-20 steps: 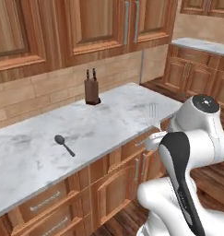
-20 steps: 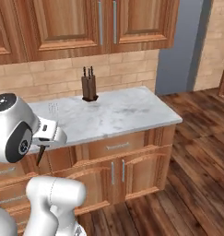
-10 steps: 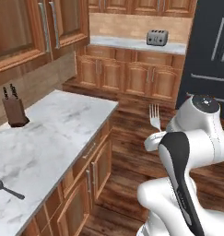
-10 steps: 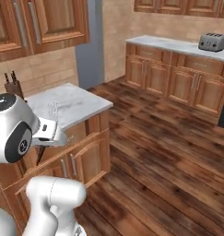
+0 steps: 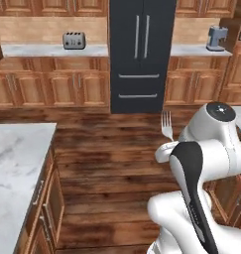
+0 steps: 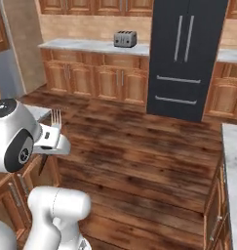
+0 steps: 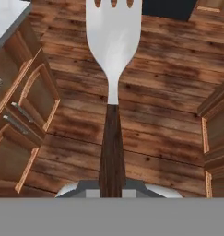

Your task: Take the fork and place it on the left side of the plate. Then take the spoon and place it on the right side of the plate. Make sure they're directly next to the plate.

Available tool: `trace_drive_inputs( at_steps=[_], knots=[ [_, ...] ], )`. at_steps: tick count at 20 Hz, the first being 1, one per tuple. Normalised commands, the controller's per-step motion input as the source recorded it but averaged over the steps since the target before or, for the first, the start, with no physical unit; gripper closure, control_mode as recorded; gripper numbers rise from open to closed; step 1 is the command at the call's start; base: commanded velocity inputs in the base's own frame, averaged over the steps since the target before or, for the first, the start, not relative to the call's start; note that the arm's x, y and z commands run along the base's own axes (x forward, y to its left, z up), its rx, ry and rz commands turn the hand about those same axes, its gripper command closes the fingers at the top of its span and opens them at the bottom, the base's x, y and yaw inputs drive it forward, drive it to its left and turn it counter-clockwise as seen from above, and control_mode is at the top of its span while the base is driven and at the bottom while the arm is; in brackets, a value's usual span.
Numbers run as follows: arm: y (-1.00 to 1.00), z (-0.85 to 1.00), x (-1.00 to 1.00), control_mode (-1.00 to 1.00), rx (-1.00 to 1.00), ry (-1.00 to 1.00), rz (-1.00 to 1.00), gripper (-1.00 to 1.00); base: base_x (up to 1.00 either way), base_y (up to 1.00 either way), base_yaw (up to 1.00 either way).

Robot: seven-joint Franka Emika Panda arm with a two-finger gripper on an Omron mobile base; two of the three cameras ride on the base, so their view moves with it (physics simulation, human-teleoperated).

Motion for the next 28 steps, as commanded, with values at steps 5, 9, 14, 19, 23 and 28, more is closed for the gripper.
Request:
trace_drive_inputs(
  at_steps=[5, 9, 14, 19, 23, 28],
  knots=[
    [0.0, 0.0, 0.0, 1.0, 0.0, 0.0, 0.0, 1.0, 0.37, -0.05, -0.63],
    [0.0, 0.0, 0.0, 1.0, 0.0, 0.0, 0.0, 1.0, 0.81, 0.3, -0.51],
    [0.0, 0.0, 0.0, 1.0, 0.0, 0.0, 0.0, 1.0, 1.0, 0.66, -0.41],
    [0.0, 0.0, 0.0, 1.0, 0.0, 0.0, 0.0, 1.0, 1.0, 0.67, -0.36],
    [0.0, 0.0, 0.0, 1.0, 0.0, 0.0, 0.0, 1.0, 1.0, 0.64, -0.43],
    [0.0, 0.0, 0.0, 1.0, 0.0, 0.0, 0.0, 1.0, 0.99, 0.63, -0.46]
  ],
)
